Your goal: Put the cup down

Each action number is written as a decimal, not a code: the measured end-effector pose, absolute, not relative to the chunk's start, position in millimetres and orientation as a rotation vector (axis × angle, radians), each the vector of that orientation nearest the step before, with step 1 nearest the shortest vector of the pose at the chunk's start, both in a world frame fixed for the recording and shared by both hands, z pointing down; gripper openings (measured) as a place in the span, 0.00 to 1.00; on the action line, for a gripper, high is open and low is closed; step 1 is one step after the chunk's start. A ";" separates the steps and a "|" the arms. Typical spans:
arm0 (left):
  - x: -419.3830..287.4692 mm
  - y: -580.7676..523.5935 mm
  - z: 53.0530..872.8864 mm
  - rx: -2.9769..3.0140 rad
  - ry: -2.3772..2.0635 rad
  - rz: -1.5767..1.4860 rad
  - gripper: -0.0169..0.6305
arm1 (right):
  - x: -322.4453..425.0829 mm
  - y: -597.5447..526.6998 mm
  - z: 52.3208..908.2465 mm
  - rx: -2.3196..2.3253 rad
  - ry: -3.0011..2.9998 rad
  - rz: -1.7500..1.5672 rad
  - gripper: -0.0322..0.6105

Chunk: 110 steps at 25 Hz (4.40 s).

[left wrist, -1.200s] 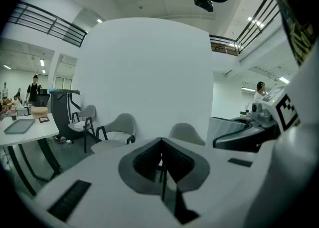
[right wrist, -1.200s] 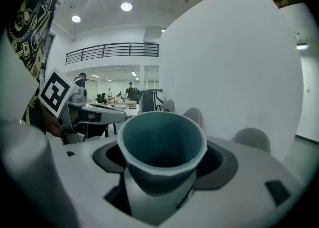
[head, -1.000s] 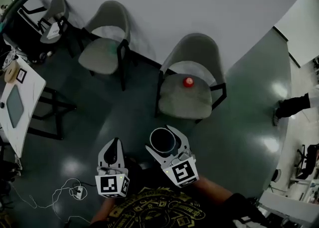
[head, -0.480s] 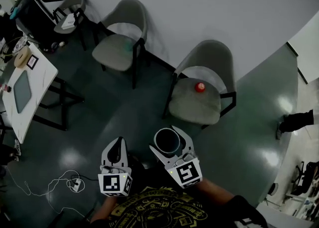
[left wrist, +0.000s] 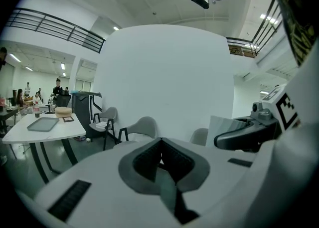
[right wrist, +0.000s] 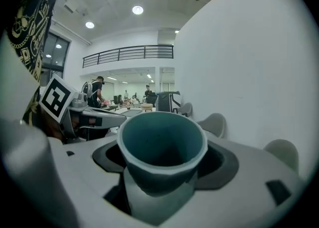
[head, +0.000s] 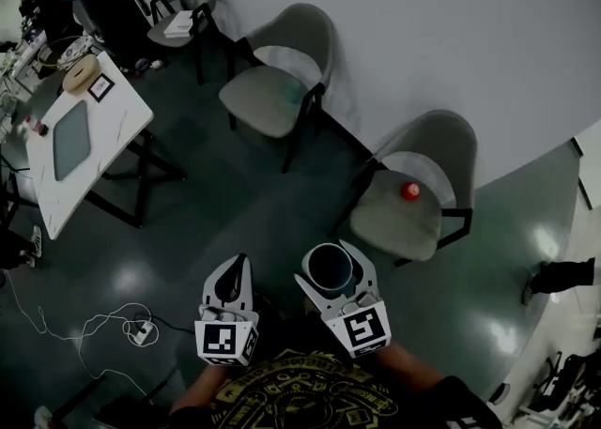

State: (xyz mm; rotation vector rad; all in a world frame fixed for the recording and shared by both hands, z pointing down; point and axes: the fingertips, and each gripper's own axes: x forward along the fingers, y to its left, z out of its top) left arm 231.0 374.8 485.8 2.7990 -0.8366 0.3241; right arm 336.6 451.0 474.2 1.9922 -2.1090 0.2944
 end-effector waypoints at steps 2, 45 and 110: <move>222.5 363.3 486.1 2.784 -0.857 0.322 0.04 | 328.3 436.9 471.1 1.963 -2.121 0.281 0.64; 2.5 181.3 462.0 2.668 -1.144 0.162 0.04 | 136.8 230.2 442.1 1.823 -2.242 0.156 0.64; 4.0 2.1 459.8 2.139 -1.888 0.189 0.04 | 138.5 -35.0 446.7 1.016 -2.786 0.040 0.64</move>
